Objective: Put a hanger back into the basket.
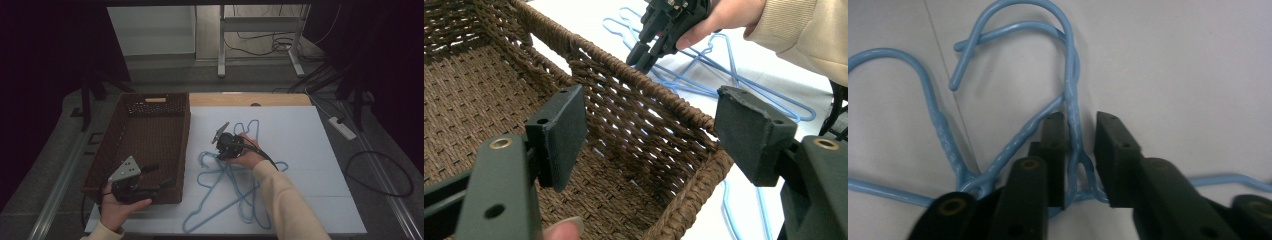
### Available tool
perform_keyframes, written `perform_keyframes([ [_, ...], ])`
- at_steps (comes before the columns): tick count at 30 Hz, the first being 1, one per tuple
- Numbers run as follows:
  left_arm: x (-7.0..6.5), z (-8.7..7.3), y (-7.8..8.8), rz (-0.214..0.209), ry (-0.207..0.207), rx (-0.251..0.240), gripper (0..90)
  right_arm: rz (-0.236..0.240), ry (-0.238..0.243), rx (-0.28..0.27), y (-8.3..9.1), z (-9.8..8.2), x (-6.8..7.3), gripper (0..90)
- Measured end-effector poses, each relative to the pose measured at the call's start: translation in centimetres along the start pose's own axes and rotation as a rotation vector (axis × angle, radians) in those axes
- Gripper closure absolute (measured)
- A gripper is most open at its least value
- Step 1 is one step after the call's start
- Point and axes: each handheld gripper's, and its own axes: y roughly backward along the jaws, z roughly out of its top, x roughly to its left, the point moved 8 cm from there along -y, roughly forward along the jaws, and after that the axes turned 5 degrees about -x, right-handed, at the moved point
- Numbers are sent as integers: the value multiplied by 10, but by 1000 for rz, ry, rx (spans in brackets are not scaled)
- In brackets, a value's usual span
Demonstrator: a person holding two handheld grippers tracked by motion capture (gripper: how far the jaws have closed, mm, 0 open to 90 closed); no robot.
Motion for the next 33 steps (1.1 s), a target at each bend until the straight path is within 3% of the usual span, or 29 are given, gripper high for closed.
perform_keyframes([
  [5, 0, 0, 0, 1, -2, -2, 295, -2, 29, -2, 0, 0, 1, 800],
  [12, 0, 1, 1, 2, -4, -4, 295, -68, 51, -9, 8, 4, 1, 858],
  [13, 0, 1, 1, 3, -3, -5, 295, -65, 27, -37, 14, 6, 0, 860],
  [22, 0, 2, 1, 4, -3, -8, 296, -99, -37, -121, 44, 8, -4, 863],
  [33, -4, 5, 0, -1, -8, -12, 296, -178, -162, -277, 97, -1, -13, 865],
])
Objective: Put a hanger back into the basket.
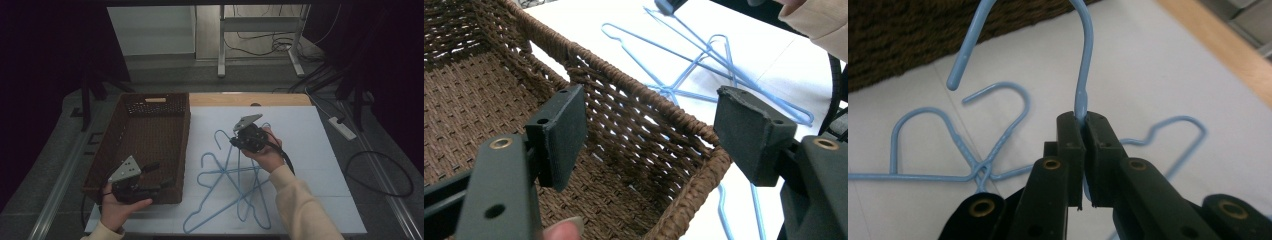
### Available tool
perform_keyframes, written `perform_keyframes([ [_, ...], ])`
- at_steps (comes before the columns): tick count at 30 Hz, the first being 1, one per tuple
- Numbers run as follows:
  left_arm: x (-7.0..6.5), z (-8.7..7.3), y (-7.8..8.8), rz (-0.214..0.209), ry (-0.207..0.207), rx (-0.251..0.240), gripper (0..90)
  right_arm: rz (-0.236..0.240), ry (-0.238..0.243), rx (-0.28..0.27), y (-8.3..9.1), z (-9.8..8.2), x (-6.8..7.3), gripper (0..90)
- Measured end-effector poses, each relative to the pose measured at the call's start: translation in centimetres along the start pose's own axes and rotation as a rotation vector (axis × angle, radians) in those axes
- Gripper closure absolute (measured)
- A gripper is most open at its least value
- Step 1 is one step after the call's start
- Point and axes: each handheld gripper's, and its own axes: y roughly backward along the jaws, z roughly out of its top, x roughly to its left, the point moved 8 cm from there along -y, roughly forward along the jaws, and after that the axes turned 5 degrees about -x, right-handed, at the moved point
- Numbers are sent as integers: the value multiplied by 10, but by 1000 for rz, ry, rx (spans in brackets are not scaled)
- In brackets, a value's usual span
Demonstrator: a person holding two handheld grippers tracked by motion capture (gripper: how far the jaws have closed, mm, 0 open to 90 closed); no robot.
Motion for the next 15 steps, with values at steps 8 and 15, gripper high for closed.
perform_keyframes([
  [8, -5, 6, -3, -9, -2, -6, 296, -76, -78, -112, 37, 4, -9, 865],
  [15, -9, 11, -9, -21, -1, -1, 295, -100, -98, -162, 57, 4, -6, 865],
])
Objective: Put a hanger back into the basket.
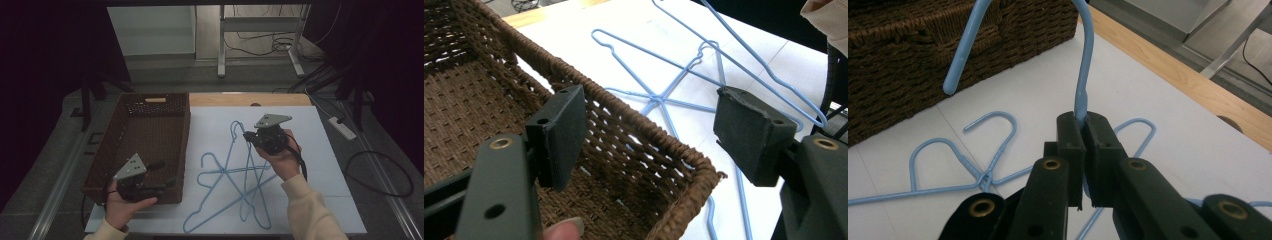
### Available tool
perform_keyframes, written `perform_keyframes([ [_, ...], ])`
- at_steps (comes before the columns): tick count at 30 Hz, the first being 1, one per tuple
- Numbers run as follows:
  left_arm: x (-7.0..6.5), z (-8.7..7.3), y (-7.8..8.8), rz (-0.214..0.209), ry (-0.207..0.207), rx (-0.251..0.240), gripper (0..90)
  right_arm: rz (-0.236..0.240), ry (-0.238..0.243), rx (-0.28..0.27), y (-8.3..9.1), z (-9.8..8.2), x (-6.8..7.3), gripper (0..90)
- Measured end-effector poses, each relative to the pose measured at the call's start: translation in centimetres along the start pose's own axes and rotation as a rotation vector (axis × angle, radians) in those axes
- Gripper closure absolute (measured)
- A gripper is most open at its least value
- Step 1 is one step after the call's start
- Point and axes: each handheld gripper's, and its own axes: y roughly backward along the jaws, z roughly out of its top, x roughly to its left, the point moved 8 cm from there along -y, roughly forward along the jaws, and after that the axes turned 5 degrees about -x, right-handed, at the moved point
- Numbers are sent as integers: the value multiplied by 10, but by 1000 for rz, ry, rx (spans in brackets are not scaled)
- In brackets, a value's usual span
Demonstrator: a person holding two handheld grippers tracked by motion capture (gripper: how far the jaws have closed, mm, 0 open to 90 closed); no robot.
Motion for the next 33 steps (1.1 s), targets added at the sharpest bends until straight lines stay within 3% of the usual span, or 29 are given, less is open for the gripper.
perform_keyframes([
  [10, -2, 4, -5, -7, 5, 1, 296, -20, -24, -53, 10, 5, 1, 865],
  [18, -4, 9, -9, -12, 10, 2, 296, -30, -20, -61, 10, 8, 3, 865],
  [24, -18, 18, -22, -43, -7, 20, 296, -53, -26, -62, 8, 10, 5, 865],
  [33, -46, 31, -59, -108, -25, 67, 296, -63, -23, -67, 5, 14, 12, 865],
])
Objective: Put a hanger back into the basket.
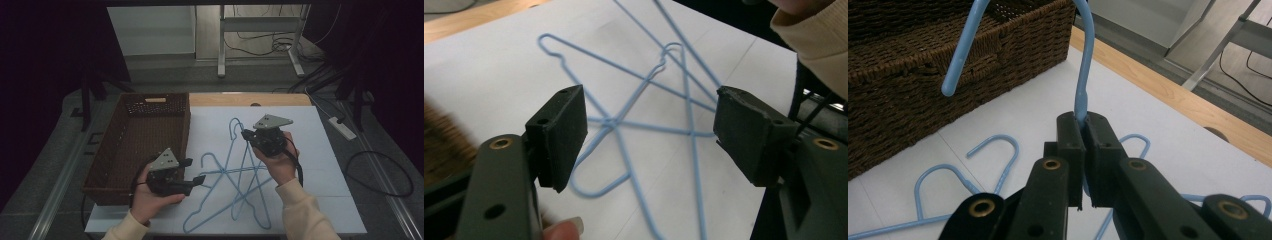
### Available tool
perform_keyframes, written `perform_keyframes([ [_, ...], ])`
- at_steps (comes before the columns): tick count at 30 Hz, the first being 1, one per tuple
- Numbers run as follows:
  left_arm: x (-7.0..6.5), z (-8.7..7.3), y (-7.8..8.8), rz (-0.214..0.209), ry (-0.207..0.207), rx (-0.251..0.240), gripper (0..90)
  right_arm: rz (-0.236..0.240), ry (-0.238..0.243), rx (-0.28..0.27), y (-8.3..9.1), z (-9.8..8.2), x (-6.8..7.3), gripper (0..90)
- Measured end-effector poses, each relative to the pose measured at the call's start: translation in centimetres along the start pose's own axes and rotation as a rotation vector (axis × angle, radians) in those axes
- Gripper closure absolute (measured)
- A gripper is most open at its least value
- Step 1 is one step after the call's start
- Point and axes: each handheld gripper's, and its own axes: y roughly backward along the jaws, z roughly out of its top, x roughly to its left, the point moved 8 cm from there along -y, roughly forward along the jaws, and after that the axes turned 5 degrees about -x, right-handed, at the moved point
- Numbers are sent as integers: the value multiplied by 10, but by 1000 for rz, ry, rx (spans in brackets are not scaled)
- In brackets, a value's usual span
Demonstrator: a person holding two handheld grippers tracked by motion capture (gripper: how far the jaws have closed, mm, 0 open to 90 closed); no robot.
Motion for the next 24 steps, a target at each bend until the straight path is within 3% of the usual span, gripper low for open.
perform_keyframes([
  [7, -10, 7, -29, -31, 11, 34, 300, 0, 2, -8, -1, 3, 5, 865],
  [24, -21, 17, -76, -83, 93, 92, 340, -33, -4, -53, 0, 10, 10, 865],
])
